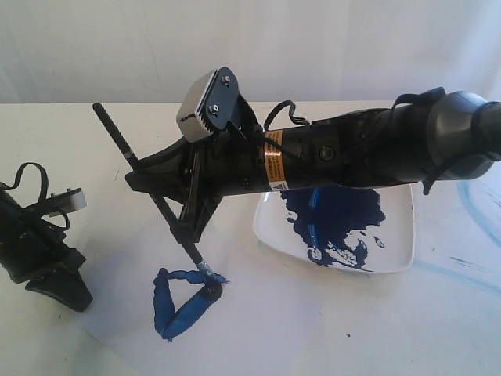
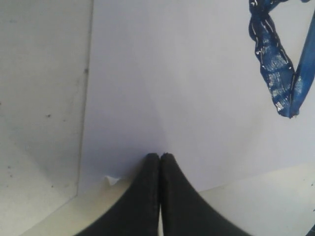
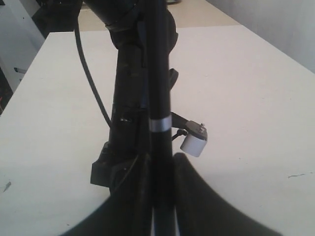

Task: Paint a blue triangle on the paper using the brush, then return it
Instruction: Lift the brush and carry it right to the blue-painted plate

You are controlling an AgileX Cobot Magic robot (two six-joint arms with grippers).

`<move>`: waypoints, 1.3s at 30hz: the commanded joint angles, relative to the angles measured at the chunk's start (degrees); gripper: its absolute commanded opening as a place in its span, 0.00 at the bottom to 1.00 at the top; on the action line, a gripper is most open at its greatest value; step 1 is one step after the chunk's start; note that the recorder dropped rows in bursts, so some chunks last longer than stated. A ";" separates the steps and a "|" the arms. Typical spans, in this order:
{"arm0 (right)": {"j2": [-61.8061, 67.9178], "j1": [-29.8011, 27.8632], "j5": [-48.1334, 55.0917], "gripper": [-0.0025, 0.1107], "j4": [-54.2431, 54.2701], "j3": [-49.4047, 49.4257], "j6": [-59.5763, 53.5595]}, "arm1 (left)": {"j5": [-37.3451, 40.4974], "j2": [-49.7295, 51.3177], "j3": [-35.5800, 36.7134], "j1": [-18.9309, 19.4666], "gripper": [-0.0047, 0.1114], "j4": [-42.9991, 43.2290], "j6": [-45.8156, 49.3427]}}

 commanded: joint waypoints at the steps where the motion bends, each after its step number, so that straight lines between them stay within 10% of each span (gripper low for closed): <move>1: -0.34 -0.40 1.38 0.02 -0.57 -0.59 -0.87 | 0.30 0.11 -0.04 0.23 0.04 -0.07 0.00; 26: -13.61 -1.19 6.36 0.02 -0.12 -0.44 2.23 | 0.30 0.11 -0.04 0.23 0.04 -0.07 0.00; 39: -26.08 -18.88 11.89 0.02 31.95 12.69 -6.77 | 0.30 0.11 -0.04 0.23 0.04 -0.07 0.00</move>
